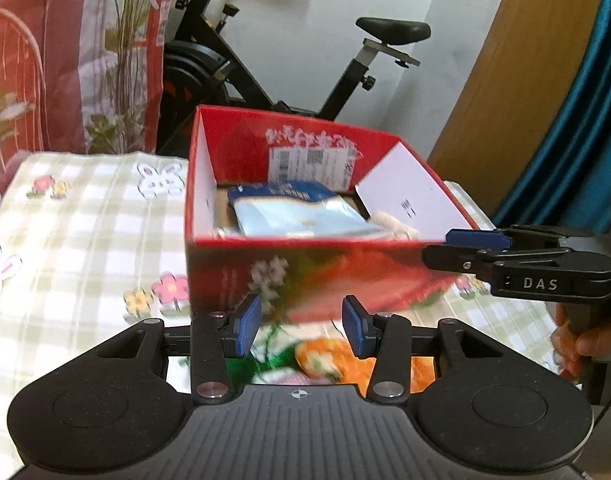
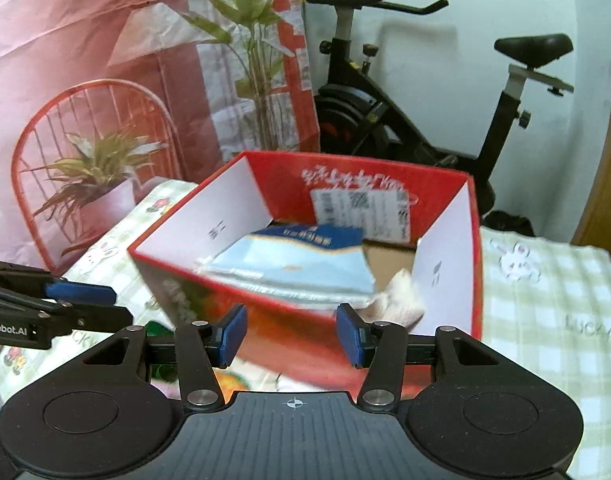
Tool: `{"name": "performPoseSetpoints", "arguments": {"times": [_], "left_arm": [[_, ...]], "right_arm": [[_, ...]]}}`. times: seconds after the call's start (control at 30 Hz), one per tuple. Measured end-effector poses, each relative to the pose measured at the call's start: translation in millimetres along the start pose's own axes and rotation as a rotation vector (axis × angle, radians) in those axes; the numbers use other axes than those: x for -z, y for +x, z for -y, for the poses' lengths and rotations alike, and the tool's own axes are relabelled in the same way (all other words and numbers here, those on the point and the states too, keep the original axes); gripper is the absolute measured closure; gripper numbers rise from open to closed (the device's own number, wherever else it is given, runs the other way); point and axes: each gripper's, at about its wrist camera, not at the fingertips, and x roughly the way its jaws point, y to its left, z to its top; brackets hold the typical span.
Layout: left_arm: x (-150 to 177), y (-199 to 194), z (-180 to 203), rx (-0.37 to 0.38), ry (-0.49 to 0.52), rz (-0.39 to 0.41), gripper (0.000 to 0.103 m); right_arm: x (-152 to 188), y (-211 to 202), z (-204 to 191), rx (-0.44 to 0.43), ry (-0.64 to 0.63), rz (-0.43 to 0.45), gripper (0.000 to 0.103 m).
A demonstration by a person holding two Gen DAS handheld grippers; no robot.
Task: Organize soft objects
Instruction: 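Move both grippers down to the orange floral cloth beside the box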
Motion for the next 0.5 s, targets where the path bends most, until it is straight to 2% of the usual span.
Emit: {"name": "performPoseSetpoints", "arguments": {"times": [0.17, 0.27, 0.5], "left_arm": [[25, 2, 10, 0.015, -0.002, -0.019, 0.056], [41, -2, 13, 0.0, -0.003, 0.009, 0.056], [65, -5, 14, -0.018, -0.041, 0.016, 0.056]], "right_arm": [[30, -3, -12, -0.016, 0.014, -0.031, 0.056], [54, -8, -21, -0.016, -0.002, -0.045, 0.056], [101, -14, -30, -0.002, 0.028, -0.051, 0.056]]}}
